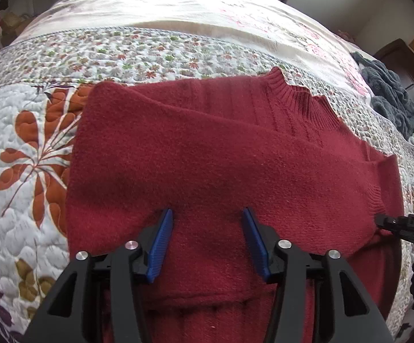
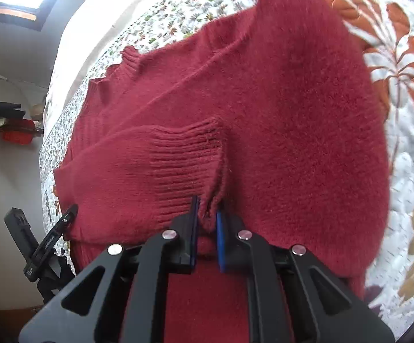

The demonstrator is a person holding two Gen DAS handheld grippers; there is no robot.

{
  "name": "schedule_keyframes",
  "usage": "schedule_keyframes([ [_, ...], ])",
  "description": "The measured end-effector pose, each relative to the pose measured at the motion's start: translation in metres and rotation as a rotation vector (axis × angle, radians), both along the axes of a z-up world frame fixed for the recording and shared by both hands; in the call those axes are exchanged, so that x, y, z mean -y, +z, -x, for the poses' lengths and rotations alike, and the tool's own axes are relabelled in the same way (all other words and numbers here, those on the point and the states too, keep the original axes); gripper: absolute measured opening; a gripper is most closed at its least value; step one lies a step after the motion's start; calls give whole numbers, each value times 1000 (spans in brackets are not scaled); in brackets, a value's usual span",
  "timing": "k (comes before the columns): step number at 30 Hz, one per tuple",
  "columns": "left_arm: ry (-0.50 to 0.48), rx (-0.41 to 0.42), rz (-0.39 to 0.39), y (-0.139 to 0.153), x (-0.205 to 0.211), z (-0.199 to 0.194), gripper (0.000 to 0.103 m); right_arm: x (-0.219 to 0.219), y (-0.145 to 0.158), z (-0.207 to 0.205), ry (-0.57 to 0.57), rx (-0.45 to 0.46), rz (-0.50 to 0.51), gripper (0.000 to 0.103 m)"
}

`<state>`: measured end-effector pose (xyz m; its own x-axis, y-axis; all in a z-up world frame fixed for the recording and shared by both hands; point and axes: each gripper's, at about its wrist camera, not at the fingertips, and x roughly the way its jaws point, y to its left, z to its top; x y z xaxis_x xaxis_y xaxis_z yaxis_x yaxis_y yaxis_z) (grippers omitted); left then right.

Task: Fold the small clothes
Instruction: 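Adjust the sleeve cuff with the right tool and release it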

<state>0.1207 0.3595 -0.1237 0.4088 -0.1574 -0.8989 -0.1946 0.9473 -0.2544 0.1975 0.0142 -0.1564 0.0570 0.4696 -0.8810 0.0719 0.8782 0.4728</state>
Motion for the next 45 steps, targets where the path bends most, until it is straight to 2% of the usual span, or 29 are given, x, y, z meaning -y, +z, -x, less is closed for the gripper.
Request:
schedule_keyframes([
  [2, 3, -6, 12, 1, -2, -1, 53, 1, 0, -2, -7, -2, -5, 10],
  [4, 15, -9, 10, 6, -1, 0, 51, 1, 9, -1, -8, 16, 1, 15],
  [7, 22, 17, 0, 21, 5, 9, 51, -2, 29, 5, 21, 79, 53, 15],
  [11, -9, 43, -42, 34, 21, 21, 52, -11, 50, 13, 68, 140, 45, 15],
  [13, -32, 37, -63, 32, 28, 24, 53, -18, 51, 13, 95, 147, 47, 15],
  [15, -38, 13, -82, 25, 30, 24, 54, -21, 49, 13, 104, 155, 98, 15],
  [19, -25, -12, -71, 14, 27, 27, 54, -18, 66, 18, 69, 227, 164, 15],
  [21, -20, -8, -66, 13, 25, 28, 54, -11, 75, 22, 46, 255, 160, 15],
  [23, -9, -4, -63, 16, 26, 28, 54, -9, 79, 21, 44, 265, 114, 16],
  [28, 0, 4, -57, 19, 30, 29, 55, -26, 58, 16, 107, 198, 82, 19],
  [30, -6, -4, -67, 17, 31, 29, 55, -29, 43, 14, 111, 166, 105, 19],
  [33, -25, -8, -76, 10, 30, 30, 55, -28, 23, 14, 88, 126, 143, 16],
  [35, -30, -5, -75, 7, 30, 30, 56, -21, 14, 15, 54, 107, 93, 16],
  [42, -16, -6, -59, 3, 28, 29, 58, -26, 14, 14, 87, 131, 119, 17],
  [44, -4, -7, -52, 9, 27, 31, 58, -26, 21, 16, 85, 141, 113, 19],
  [45, 0, -6, -49, 12, 27, 33, 58, -25, 26, 18, 83, 151, 107, 24],
])
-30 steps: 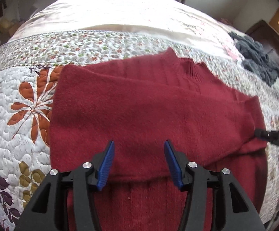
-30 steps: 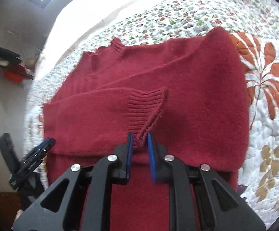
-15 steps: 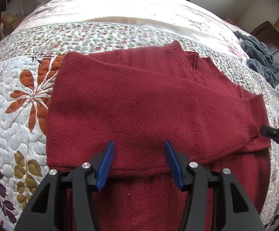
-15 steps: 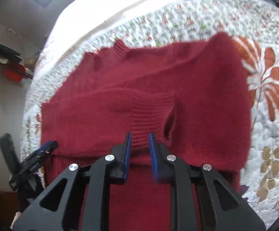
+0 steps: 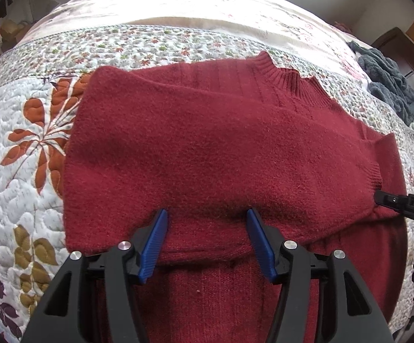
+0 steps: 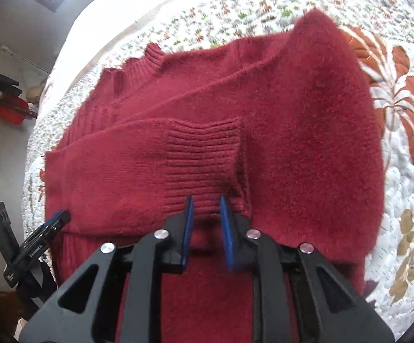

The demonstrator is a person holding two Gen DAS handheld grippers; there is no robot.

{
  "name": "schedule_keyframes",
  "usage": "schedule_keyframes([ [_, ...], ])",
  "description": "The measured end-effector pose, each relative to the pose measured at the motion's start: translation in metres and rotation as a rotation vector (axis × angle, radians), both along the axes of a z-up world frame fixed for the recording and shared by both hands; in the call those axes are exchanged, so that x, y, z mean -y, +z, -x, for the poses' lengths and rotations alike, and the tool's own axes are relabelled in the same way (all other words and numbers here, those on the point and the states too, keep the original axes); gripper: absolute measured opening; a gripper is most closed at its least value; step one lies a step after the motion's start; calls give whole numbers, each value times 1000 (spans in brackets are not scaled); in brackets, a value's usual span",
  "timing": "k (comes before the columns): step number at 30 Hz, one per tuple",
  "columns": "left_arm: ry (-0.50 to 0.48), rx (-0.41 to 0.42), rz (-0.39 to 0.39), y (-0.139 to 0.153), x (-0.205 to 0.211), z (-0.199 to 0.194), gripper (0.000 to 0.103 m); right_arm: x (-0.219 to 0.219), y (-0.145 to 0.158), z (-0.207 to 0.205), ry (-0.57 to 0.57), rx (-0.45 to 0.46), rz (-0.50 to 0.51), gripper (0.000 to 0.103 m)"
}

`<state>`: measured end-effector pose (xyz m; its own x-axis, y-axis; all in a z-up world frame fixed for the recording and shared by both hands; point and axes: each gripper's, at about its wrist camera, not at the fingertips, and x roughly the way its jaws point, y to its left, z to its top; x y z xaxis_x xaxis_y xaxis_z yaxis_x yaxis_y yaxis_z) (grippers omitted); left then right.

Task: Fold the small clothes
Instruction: 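Adjust the sleeve cuff with the right tool and release it, then grasp the sweater hem with both tools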

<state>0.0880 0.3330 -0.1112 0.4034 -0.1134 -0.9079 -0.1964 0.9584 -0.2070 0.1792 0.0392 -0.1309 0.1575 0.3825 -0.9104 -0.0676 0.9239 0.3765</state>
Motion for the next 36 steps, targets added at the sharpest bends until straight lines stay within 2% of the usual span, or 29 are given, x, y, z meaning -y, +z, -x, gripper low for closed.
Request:
schedule_keyframes([
  [1, 3, 3, 1, 5, 0, 4, 58, 1, 7, 5, 2, 17, -8, 31],
  [2, 2, 8, -1, 9, -1, 9, 58, 3, 13, 11, 6, 30, -10, 33],
  [6, 7, -6, -17, 24, -5, 44, 58, 13, 29, 47, 36, 31, -39, 34],
  [12, 51, -111, -53, 34, -20, 126, 58, 37, 38, 112, 67, -19, -21, 37],
  [17, 82, -205, -81, 39, -25, 190, 59, 63, 41, 178, 48, -90, 4, 39],
  [21, 84, -279, -64, 38, -25, 232, 60, 78, 43, 222, 43, -125, 46, 44],
  [25, 93, -335, 12, 26, -23, 263, 60, 98, 38, 258, 17, -179, 61, 50],
  [33, 101, -388, 60, 5, -23, 289, 60, 124, 22, 301, 15, -254, 87, 51],
  [36, 113, -404, 103, -2, -27, 296, 60, 129, 14, 306, 1, -270, 71, 51],
])
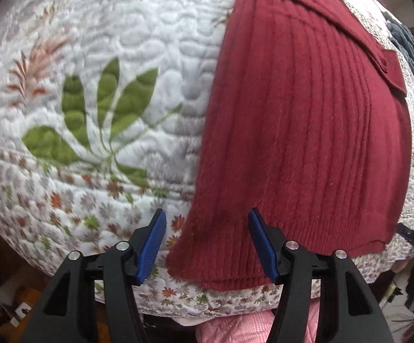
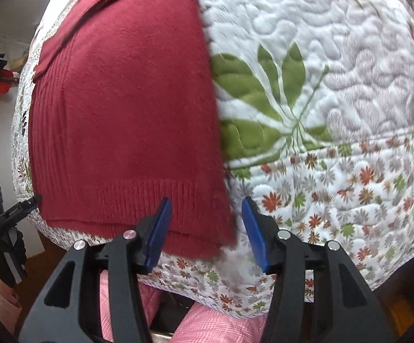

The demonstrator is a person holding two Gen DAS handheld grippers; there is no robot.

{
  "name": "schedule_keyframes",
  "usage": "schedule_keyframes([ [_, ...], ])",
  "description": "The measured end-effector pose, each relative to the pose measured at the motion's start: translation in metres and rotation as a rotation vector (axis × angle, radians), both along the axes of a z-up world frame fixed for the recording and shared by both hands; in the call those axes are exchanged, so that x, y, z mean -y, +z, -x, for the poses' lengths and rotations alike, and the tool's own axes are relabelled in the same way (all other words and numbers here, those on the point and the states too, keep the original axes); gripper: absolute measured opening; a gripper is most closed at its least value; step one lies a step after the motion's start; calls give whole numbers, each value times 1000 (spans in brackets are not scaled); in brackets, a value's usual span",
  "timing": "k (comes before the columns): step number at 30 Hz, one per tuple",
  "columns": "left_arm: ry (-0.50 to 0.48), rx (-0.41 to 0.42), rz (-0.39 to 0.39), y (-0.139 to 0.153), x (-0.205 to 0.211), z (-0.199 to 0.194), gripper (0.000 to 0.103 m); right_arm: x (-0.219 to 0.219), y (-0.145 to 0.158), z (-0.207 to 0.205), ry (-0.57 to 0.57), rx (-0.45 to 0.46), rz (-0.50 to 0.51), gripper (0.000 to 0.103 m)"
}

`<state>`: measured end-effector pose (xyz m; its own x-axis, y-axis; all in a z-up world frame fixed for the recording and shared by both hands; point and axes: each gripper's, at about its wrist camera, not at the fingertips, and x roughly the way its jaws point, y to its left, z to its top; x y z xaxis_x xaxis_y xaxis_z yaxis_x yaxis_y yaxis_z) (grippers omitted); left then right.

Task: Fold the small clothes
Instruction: 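Grasp the sweater hem with both tools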

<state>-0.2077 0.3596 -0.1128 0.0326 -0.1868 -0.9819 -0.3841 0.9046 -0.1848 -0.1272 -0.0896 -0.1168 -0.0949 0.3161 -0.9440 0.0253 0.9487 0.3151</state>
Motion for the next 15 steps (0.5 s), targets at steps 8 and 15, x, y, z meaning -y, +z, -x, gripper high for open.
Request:
schedule_keyframes([
  [8, -29, 27, 90, -8, 14, -8, 62, -11, -13, -2, 2, -15, -97, 50],
  [15, -47, 23, 131, -22, 24, -12, 66, -27, -32, -9, 29, -51, -165, 45],
])
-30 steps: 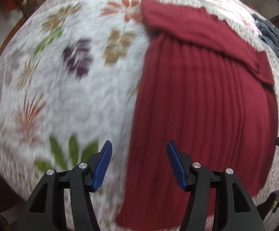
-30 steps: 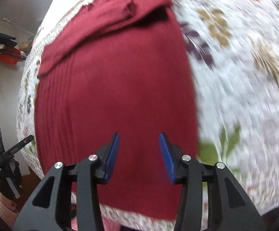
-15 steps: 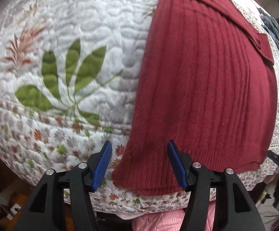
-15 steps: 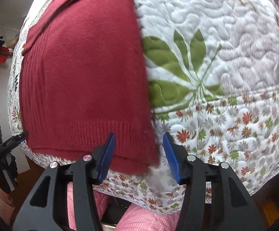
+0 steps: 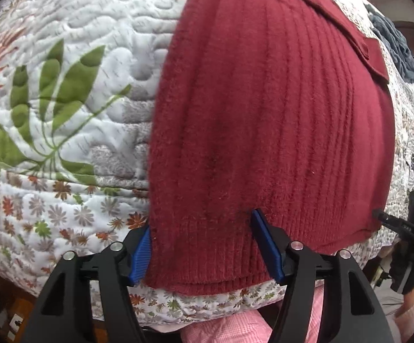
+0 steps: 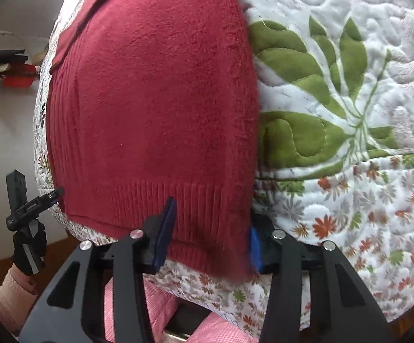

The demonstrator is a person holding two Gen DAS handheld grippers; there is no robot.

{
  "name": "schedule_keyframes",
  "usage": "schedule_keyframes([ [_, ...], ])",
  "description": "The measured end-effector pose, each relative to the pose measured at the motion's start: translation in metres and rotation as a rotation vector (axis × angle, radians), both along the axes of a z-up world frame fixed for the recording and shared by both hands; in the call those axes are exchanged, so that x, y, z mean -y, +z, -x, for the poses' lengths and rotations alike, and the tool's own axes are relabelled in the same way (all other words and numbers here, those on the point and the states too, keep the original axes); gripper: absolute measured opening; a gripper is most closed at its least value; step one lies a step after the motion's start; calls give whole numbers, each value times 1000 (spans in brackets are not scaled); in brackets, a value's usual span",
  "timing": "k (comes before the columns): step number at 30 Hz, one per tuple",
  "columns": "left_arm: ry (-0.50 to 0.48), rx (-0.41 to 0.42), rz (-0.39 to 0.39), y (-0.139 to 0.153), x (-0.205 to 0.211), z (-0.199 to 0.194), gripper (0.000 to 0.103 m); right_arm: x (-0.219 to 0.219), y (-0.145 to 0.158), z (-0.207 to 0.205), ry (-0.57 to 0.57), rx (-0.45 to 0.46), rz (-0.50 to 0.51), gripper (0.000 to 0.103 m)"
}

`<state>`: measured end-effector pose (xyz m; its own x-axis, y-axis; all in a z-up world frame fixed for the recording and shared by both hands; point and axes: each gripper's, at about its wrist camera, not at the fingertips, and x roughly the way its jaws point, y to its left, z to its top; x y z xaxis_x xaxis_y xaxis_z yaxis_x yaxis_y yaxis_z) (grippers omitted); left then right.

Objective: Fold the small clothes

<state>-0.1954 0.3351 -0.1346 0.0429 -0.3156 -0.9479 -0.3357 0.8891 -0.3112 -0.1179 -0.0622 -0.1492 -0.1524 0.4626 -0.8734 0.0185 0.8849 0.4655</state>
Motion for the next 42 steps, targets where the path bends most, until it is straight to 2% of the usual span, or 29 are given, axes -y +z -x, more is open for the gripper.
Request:
schedule_keyframes([
  [2, 2, 5, 10, 2, -5, 1, 65, 1, 3, 1, -10, 4, -11, 41],
  [4, -14, 8, -10, 5, -8, 3, 57, 7, 5, 4, -12, 4, -7, 27],
  [5, -18, 10, -13, 5, -9, 5, 49, 11, 5, 3, -11, 3, -5, 23],
  [6, -16, 11, -11, 6, -9, 6, 40, 12, 5, 3, -12, 4, -5, 12],
  [7, -16, 12, -13, 8, -14, 9, 37, 14, 7, 2, -15, 5, -10, 6],
  [12, 0, 24, 12, 19, -25, 10, 10, 13, 13, -4, -4, 7, -47, 6],
  [13, 3, 31, 22, 23, -31, 10, 8, 13, 16, -6, -8, 7, -72, 5],
  [17, 41, 90, 122, 44, -46, 4, 7, 18, 31, -18, -62, 14, -192, 5],
  [20, 77, 149, 166, 60, -57, -10, 7, 25, 44, -31, -112, 40, -268, 5],
  [26, 95, 273, 161, 85, -73, -39, 7, 35, 60, -68, -193, 92, -358, 5],
  [31, 117, 349, 138, 97, -79, -69, 7, 42, 61, -100, -238, 129, -379, 5],
  [32, 127, 358, 130, 91, -64, -79, 7, 43, 61, -107, -247, 133, -384, 5],
  [36, 153, 388, 116, 85, -69, -106, 7, 43, 56, -134, -276, 149, -396, 5],
  [42, 213, 373, 108, 60, -86, -141, 7, 37, 37, -177, -312, 129, -390, 5],
])
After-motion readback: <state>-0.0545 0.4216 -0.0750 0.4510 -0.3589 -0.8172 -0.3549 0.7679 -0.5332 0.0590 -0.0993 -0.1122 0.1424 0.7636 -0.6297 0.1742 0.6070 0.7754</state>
